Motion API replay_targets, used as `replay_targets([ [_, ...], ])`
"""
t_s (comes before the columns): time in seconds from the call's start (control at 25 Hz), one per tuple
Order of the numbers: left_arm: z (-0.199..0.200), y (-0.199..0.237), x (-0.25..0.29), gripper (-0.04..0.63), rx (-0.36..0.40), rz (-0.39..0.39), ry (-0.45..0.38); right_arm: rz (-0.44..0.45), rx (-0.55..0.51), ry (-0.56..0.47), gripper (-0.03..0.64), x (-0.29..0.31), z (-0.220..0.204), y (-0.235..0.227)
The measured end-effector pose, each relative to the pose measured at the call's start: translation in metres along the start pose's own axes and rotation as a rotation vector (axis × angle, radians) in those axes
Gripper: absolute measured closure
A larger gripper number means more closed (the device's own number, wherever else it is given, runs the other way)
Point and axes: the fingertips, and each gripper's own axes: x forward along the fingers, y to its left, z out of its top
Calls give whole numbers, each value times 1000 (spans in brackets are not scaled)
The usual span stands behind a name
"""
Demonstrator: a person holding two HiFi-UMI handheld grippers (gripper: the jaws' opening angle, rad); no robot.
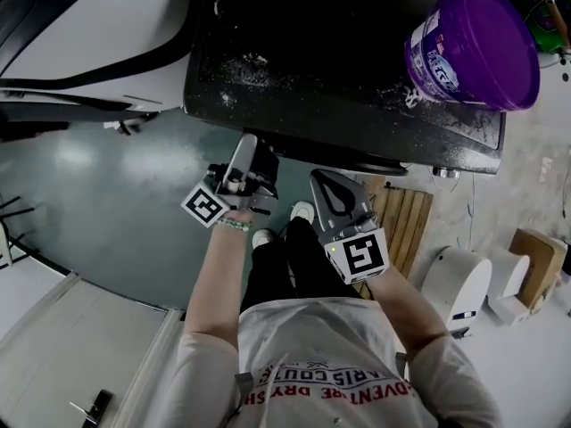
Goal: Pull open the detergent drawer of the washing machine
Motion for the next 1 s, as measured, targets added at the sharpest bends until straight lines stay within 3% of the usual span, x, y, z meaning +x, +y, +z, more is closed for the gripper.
replay_targets([
  [0.2, 2, 2, -2, 261, -3, 3, -12, -36, -28, -17, 617, 0, -5, -1],
  [0.52, 1, 2, -3, 265, -36, 16, -27, -168, 29, -69, 617, -13, 2, -25],
  [1.0, -10, -18, -45, 291, -53, -22, -16, -203, -51, -98, 617, -23, 2, 0],
])
